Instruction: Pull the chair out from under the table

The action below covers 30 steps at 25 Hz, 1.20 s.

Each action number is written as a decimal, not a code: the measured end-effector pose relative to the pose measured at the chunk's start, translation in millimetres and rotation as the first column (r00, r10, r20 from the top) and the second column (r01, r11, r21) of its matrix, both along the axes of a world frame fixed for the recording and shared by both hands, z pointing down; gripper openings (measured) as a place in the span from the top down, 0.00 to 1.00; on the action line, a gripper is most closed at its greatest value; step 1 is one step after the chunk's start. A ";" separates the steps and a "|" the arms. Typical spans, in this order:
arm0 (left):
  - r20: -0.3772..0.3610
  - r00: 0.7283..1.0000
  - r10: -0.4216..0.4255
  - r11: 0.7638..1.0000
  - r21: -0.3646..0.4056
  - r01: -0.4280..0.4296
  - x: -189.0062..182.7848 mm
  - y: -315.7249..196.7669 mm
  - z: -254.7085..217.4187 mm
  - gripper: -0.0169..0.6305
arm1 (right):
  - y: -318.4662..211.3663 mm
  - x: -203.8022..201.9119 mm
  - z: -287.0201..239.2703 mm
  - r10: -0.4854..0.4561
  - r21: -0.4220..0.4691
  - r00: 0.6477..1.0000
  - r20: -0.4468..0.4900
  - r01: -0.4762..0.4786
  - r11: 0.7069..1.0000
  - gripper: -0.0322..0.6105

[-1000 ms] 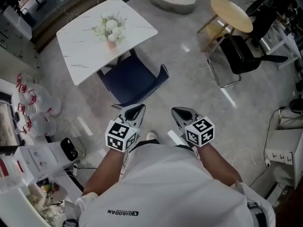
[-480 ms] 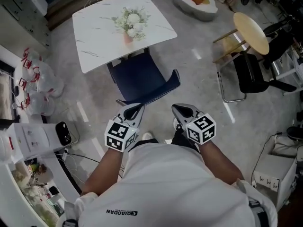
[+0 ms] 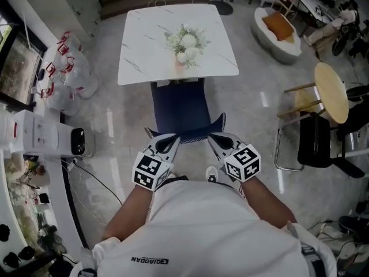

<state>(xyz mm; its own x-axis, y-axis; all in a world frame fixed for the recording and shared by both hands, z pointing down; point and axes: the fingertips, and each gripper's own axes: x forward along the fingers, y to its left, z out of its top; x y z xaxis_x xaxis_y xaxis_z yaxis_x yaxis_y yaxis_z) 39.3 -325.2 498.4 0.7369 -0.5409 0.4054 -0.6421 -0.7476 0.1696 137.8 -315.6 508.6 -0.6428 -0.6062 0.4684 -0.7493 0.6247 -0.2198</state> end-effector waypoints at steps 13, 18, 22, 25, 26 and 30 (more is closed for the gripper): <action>0.038 0.982 -0.188 0.982 0.005 0.187 30.1 8.0 -2.6 0.96 | -25.7 39.7 -4.5 -0.146 0.034 0.989 0.029 0.145 0.989 0.94; 0.041 0.977 -0.209 0.978 0.014 0.209 21.0 9.0 -4.6 0.96 | -23.9 35.2 -5.2 -0.156 0.034 0.987 0.034 0.155 0.987 0.94; 0.033 0.976 -0.214 0.977 0.015 0.213 11.5 9.9 -8.6 0.96 | -19.9 27.8 -6.6 -0.146 0.035 0.988 0.046 0.145 0.989 0.94; 0.037 0.979 -0.202 0.979 0.020 0.201 5.5 13.2 -10.1 0.96 | -14.4 22.0 -10.6 -0.134 0.045 0.990 0.052 0.131 0.990 0.94; 0.038 0.980 -0.197 0.980 0.024 0.197 3.7 14.6 -10.7 0.96 | -12.1 20.6 -11.7 -0.129 0.051 0.990 0.053 0.127 0.991 0.94; 0.040 0.983 -0.182 0.983 0.038 0.180 -3.1 19.3 -14.3 0.96 | -3.5 17.6 -12.9 -0.107 0.056 0.993 0.052 0.104 0.993 0.94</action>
